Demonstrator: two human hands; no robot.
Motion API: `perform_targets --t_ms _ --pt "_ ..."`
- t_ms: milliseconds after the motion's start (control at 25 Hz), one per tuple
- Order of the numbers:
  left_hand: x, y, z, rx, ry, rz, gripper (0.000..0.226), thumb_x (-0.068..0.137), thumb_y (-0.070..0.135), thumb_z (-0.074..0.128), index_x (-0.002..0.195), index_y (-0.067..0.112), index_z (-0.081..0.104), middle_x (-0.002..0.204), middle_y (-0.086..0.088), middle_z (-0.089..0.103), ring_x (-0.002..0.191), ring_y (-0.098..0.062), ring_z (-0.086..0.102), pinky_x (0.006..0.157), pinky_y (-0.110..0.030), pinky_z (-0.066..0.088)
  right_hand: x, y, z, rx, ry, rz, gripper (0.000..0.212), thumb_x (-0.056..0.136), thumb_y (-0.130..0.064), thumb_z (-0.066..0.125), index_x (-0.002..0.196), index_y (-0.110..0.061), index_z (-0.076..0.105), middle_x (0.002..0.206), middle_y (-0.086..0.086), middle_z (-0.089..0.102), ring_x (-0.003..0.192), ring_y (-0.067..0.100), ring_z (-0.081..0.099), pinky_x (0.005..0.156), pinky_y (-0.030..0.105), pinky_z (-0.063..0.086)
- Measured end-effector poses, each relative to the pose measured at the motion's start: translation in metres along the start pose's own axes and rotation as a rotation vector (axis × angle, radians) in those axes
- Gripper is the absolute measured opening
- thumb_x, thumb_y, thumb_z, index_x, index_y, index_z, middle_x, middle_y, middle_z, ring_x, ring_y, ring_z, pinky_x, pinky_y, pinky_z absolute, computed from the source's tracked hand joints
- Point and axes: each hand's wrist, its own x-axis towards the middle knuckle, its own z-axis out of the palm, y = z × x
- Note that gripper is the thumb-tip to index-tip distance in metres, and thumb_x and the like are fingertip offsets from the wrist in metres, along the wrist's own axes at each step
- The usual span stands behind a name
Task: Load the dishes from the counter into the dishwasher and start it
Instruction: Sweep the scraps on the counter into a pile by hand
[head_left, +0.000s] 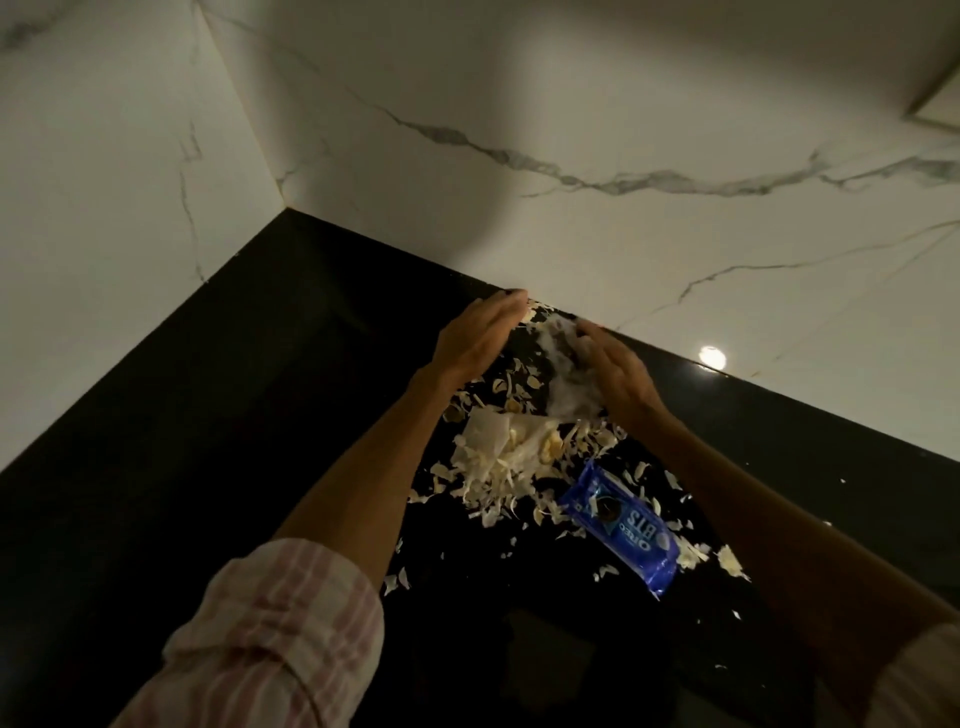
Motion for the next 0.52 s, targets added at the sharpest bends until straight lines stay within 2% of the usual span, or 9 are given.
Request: perform_targets --t_ms 80,120,200,240,320,400,440,480,520 --pt "-0.009 0.007 0.007 -0.026 -0.06 0.003 0.045 0.106 0.042 0.019 0.14 0.034 0.048 0.144 0.004 0.05 0.131 -0.012 0.043 0.115 -0.04 0.024 0.005 -0.012 0.017 -0.008 -0.077 0.003 0.035 0.104 -0.041 0.034 0.13 -0.027 0.054 0.118 0.005 0.061 0.1 0.015 0.062 0.091 0.039 0.052" --pt "-0.018 0.008 0.012 -0.055 -0.075 0.013 0.045 0.106 0.044 0.019 0.131 0.035 0.055 0.129 0.001 0.061 0.116 -0.012 0.055 0.11 -0.042 0.036 0.001 -0.015 0.021 0.001 -0.101 0.017 0.035 0.105 -0.035 0.034 0.128 -0.023 0.057 0.115 0.003 0.064 0.096 0.012 0.064 0.09 0.035 0.052" --pt "-0.042 0.005 0.016 -0.17 -0.126 0.035 0.05 0.104 0.05 0.019 0.113 0.037 0.067 0.099 0.004 0.071 0.09 -0.005 0.065 0.092 -0.036 0.048 -0.012 -0.012 0.015 0.035 -0.141 0.044 0.035 0.105 -0.029 0.035 0.11 -0.02 0.068 0.099 -0.004 0.072 0.088 0.01 0.069 0.084 0.029 0.053" --pt "-0.053 0.002 0.013 -0.217 -0.161 0.035 0.051 0.103 0.052 0.021 0.112 0.036 0.069 0.1 0.004 0.072 0.091 -0.006 0.066 0.09 -0.033 0.049 -0.017 -0.013 0.009 0.034 -0.136 0.014 0.035 0.105 -0.027 0.037 0.1 -0.018 0.071 0.093 -0.006 0.072 0.086 0.009 0.069 0.083 0.028 0.054" --pt "-0.057 -0.01 -0.005 -0.148 -0.12 0.044 0.051 0.103 0.05 0.023 0.125 0.027 0.064 0.123 -0.004 0.067 0.111 -0.017 0.063 0.096 -0.036 0.047 -0.006 -0.015 -0.001 0.04 0.001 -0.07 0.031 0.103 -0.025 0.044 0.094 -0.011 0.07 0.094 0.0 0.071 0.09 0.018 0.068 0.085 0.037 0.055" --pt "-0.046 -0.022 -0.027 0.026 -0.006 0.02 0.058 0.101 0.056 0.018 0.139 0.026 0.051 0.145 -0.011 0.049 0.13 -0.028 0.048 0.108 -0.049 0.037 0.02 -0.023 -0.004 0.053 0.086 -0.05 0.031 0.103 -0.032 0.045 0.109 -0.011 0.067 0.103 0.007 0.069 0.09 0.026 0.065 0.083 0.041 0.055" --pt "-0.042 -0.028 -0.033 0.1 -0.015 0.008 0.062 0.099 0.058 0.013 0.145 0.028 0.042 0.154 -0.007 0.036 0.141 -0.025 0.035 0.115 -0.049 0.026 0.028 -0.027 0.002 0.016 0.041 -0.043 0.034 0.104 -0.034 0.043 0.117 -0.011 0.065 0.11 0.012 0.067 0.094 0.025 0.064 0.085 0.04 0.053" --pt "-0.041 -0.032 -0.033 0.162 -0.057 0.015 0.061 0.1 0.055 0.01 0.149 0.028 0.034 0.16 -0.001 0.024 0.148 -0.018 0.02 0.121 -0.047 0.014 0.032 -0.026 0.012 -0.06 -0.036 -0.056 0.036 0.105 -0.032 0.04 0.125 -0.01 0.061 0.123 0.017 0.062 0.106 0.025 0.061 0.092 0.041 0.048" --pt "-0.044 -0.032 -0.026 0.19 -0.101 0.015 0.057 0.102 0.051 0.01 0.151 0.028 0.03 0.162 0.005 0.017 0.149 -0.014 0.01 0.122 -0.043 0.004 0.029 -0.02 0.023 -0.182 -0.107 -0.082 0.037 0.106 -0.03 0.038 0.131 -0.012 0.058 0.137 0.014 0.055 0.122 0.025 0.052 0.103 0.04 0.04"
